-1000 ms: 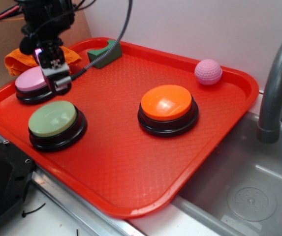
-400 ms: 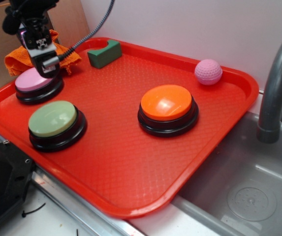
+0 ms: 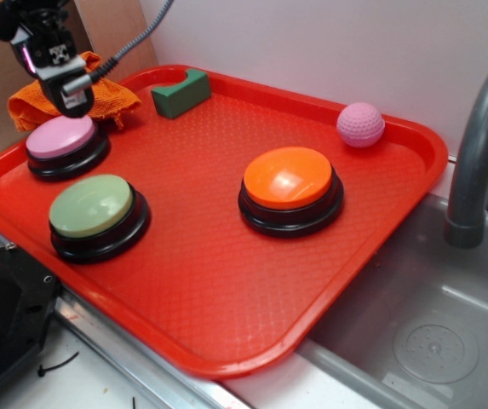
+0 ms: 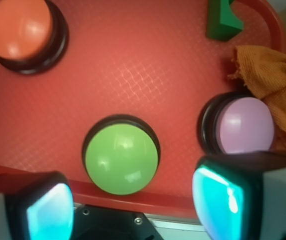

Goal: Push the green button.

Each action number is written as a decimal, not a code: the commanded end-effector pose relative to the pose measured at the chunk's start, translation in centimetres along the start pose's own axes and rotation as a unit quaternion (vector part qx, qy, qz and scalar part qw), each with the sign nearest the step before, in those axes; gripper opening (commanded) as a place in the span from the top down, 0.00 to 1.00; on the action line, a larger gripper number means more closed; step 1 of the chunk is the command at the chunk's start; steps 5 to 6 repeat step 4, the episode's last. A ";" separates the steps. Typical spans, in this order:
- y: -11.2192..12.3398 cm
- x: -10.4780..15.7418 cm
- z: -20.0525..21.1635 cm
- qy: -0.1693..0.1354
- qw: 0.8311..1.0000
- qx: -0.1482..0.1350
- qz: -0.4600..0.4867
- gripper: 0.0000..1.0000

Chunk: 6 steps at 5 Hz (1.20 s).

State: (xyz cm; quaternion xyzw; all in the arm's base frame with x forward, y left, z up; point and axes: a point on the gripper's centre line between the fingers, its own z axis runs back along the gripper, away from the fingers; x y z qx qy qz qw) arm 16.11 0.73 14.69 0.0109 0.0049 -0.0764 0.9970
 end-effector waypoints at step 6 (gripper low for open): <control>-0.6 0.4 4.3 -0.039 0.999 0.004 0.018 0.00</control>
